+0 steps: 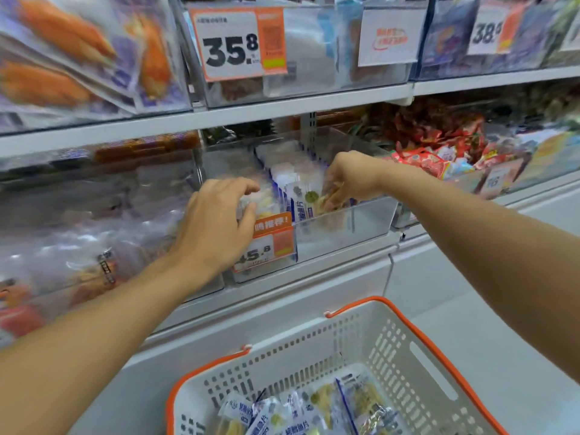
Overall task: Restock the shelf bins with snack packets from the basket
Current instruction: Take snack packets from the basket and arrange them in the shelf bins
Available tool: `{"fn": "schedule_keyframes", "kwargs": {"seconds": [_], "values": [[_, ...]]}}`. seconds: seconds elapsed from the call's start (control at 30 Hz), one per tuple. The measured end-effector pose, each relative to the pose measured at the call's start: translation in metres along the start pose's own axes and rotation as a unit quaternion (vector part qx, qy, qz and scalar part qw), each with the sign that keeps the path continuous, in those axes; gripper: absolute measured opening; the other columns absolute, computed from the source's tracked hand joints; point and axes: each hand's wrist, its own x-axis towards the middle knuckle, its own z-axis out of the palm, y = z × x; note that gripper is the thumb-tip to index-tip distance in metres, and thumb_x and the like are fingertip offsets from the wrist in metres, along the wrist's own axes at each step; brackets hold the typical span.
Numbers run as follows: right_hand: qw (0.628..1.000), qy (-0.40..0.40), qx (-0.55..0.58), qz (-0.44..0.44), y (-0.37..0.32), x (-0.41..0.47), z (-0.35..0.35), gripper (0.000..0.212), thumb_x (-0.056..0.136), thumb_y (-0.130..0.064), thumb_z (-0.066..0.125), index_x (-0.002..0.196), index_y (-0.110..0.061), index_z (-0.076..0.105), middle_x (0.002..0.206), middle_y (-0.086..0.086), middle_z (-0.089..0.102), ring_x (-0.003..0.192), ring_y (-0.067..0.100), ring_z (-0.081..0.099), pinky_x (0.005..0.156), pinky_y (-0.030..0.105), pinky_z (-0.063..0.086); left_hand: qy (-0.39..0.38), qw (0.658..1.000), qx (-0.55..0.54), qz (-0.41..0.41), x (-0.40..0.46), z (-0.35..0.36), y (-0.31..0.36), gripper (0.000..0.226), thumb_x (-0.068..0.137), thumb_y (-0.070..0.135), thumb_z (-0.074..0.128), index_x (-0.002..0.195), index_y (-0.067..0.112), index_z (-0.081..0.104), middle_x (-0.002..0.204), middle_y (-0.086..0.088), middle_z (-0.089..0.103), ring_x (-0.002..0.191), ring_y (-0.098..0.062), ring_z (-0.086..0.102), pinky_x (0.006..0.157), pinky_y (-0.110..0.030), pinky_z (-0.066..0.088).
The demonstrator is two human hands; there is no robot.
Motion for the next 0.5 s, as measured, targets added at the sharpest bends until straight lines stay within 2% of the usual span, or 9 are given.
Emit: {"fn": "schedule_keyframes", "kwargs": {"seconds": [0.1, 0.2, 0.33, 0.5], "values": [[0.999, 0.036, 0.027, 0.005, 0.003, 0.006, 0.014, 0.025, 0.071, -0.028, 0.089, 0.080, -0.009, 0.074, 0.067, -0.001, 0.063, 0.062, 0.014, 0.055, 0.055, 0.026, 0.042, -0.032, 0.999, 0.010, -0.024, 0.001, 0.003, 0.003, 0.031, 0.099, 0.022, 0.051, 0.129, 0.019, 0.058, 0.129, -0.002, 0.061, 0.123, -0.021, 0.048, 0.105, -0.042, 0.037], [0.996, 0.083, 0.046, 0.008, 0.002, 0.007, 0.021, 0.029, 0.070, -0.028, 0.090, 0.068, -0.012, 0.066, 0.061, -0.003, 0.057, 0.058, 0.012, 0.050, 0.052, 0.027, 0.039, -0.043, 0.999, 0.016, -0.026, 0.003, 0.006, 0.003, 0.034, 0.100, 0.025, 0.048, 0.133, 0.020, 0.054, 0.134, -0.001, 0.058, 0.126, -0.020, 0.047, 0.108, -0.042, 0.034], [0.989, 0.122, 0.071, 0.035, 0.000, 0.004, 0.028, 0.043, 0.065, -0.034, 0.092, 0.070, -0.014, 0.054, 0.067, -0.002, 0.053, 0.061, 0.014, 0.047, 0.052, 0.029, 0.035, -0.034, 0.999, 0.009, -0.025, 0.004, 0.009, 0.001, 0.032, 0.100, 0.026, 0.049, 0.131, 0.020, 0.056, 0.132, 0.000, 0.059, 0.125, -0.019, 0.048, 0.108, -0.043, 0.034], [0.985, 0.138, 0.058, 0.084, 0.002, -0.001, 0.020, 0.050, 0.057, -0.042, 0.094, 0.075, -0.016, 0.056, 0.073, -0.001, 0.061, 0.068, 0.018, 0.057, 0.053, 0.030, 0.039, 0.020, 0.999, -0.014, 0.040, 0.003, 0.007, 0.003, 0.022, 0.097, 0.025, 0.054, 0.117, 0.020, 0.061, 0.116, 0.004, 0.064, 0.112, -0.016, 0.053, 0.097, -0.037, 0.038]]}}
